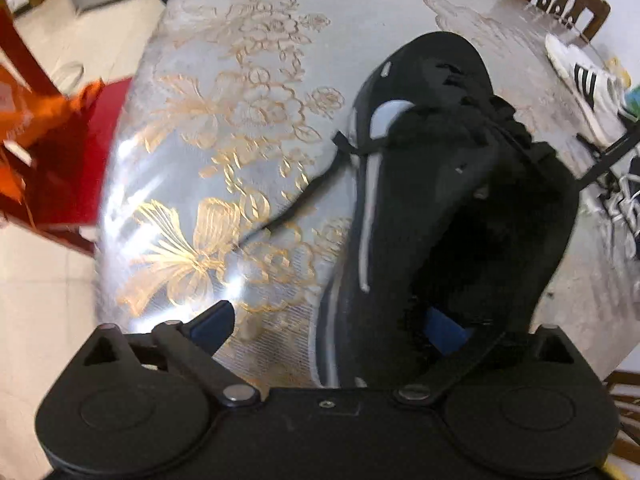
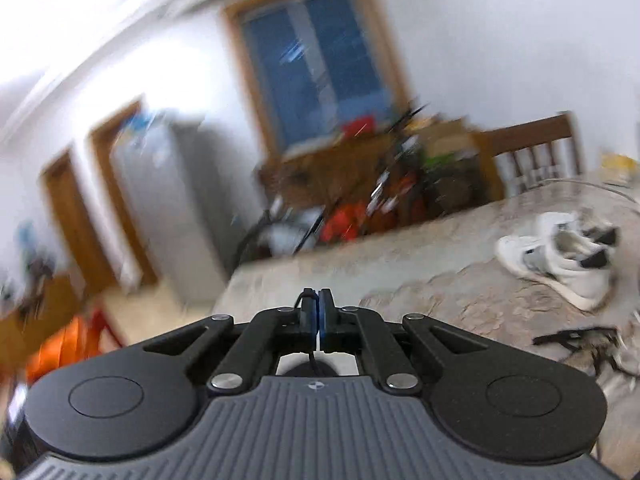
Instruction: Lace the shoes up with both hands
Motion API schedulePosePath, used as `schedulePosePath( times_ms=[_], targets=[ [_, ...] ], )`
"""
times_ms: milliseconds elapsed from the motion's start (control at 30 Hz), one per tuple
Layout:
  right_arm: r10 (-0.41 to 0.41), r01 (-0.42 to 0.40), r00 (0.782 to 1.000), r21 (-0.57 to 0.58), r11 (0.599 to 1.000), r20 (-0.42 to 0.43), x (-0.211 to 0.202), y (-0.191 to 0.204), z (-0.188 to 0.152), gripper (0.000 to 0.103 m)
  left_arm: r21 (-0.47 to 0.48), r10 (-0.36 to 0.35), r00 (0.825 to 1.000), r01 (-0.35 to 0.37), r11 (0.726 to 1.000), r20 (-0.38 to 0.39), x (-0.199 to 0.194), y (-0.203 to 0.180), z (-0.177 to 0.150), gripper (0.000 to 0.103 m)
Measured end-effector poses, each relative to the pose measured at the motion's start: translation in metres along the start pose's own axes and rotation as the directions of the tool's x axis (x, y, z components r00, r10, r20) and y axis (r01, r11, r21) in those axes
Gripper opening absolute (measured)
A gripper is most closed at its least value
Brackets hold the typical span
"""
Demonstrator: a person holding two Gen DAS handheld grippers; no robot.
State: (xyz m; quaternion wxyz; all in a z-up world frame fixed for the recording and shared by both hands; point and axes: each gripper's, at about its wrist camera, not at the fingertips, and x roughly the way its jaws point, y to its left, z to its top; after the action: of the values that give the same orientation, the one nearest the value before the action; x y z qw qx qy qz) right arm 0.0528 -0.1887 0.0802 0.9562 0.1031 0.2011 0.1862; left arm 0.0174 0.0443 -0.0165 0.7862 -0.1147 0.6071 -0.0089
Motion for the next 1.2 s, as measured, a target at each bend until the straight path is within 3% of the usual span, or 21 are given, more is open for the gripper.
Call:
schedulePosePath(
  times_ms=[33, 100, 133, 200, 300, 367, 467, 533, 633, 700, 833, 933, 1100, 1167, 1200],
  targets=[
    [0.016, -0.017, 0.997, -0.025, 1.0, -0.07, 0.006, -0.002, 0.001, 0.011, -0.024, -0.012, 1.0, 0.012, 1.0, -0.005, 0.0, 0.0, -0.001, 0.094],
    [0.017, -0.022, 0.985, -0.029, 0.999, -0.173, 0.015, -0.011, -0.002, 0.056, -0.046, -0.012, 1.0, 0.012, 0.999, -0.02, 0.0, -0.003, -0.002, 0.094],
    [0.007, -0.012, 0.981, -0.022, 1.0, -0.196, 0.016, -0.016, -0.007, 0.062, -0.049, -0.004, 1.0, 0.003, 0.999, -0.019, -0.002, -0.006, -0.003, 0.093],
    [-0.001, -0.004, 0.969, -0.019, 1.0, -0.247, 0.017, -0.024, -0.015, 0.063, -0.027, 0.047, 0.999, -0.046, 0.999, 0.018, -0.011, -0.017, -0.005, 0.086],
    [0.019, -0.029, 0.934, -0.022, 0.999, -0.356, 0.015, -0.027, -0.028, 0.063, 0.04, 0.097, 0.992, -0.1, 0.994, 0.083, -0.032, -0.036, -0.009, 0.087],
    [0.068, -0.094, 0.891, -0.036, 0.995, -0.449, 0.016, -0.025, -0.034, 0.063, 0.093, 0.119, 0.984, -0.132, 0.987, 0.131, -0.047, -0.049, -0.012, 0.093],
    [0.125, -0.219, 0.817, -0.102, 0.97, -0.564, 0.021, -0.015, -0.043, 0.063, 0.09, 0.173, 0.971, -0.189, 0.978, 0.165, -0.058, -0.055, -0.015, 0.093],
    [0.102, -0.237, 0.823, -0.175, 0.956, -0.559, 0.026, -0.012, -0.042, 0.062, 0.058, 0.197, 0.964, -0.21, 0.976, 0.181, -0.062, -0.054, -0.019, 0.093],
    [0.114, -0.258, 0.864, -0.237, 0.937, -0.491, 0.031, -0.016, -0.027, 0.062, 0.015, 0.227, 0.957, -0.233, 0.972, 0.181, -0.067, -0.052, -0.028, 0.093],
    [0.139, -0.289, 0.876, -0.272, 0.918, -0.461, 0.054, -0.023, -0.009, 0.064, -0.006, 0.256, 0.948, -0.259, 0.966, 0.192, -0.068, -0.054, -0.032, 0.094],
    [0.141, -0.295, 0.879, -0.288, 0.911, -0.456, 0.127, -0.031, 0.017, 0.064, -0.039, 0.29, 0.934, -0.288, 0.957, 0.207, -0.071, -0.059, -0.035, 0.094],
    [0.152, -0.301, 0.865, -0.252, 0.92, -0.478, 0.18, -0.029, 0.023, 0.064, -0.064, 0.328, 0.921, -0.322, 0.945, 0.21, -0.071, -0.066, -0.037, 0.094],
    [0.119, -0.325, 0.836, -0.309, 0.894, -0.536, 0.24, -0.012, 0.009, 0.062, -0.107, 0.323, 0.922, -0.307, 0.946, 0.214, -0.08, -0.069, -0.043, 0.094],
    [0.114, -0.373, 0.805, -0.346, 0.861, -0.582, 0.249, -0.006, 0.002, 0.061, -0.087, 0.304, 0.929, -0.292, 0.952, 0.212, -0.079, -0.073, -0.042, 0.094],
    [0.113, -0.403, 0.783, -0.359, 0.842, -0.612, 0.253, -0.004, -0.002, 0.053, -0.079, 0.334, 0.919, -0.324, 0.943, 0.209, -0.073, -0.075, -0.038, 0.095]
  ],
)
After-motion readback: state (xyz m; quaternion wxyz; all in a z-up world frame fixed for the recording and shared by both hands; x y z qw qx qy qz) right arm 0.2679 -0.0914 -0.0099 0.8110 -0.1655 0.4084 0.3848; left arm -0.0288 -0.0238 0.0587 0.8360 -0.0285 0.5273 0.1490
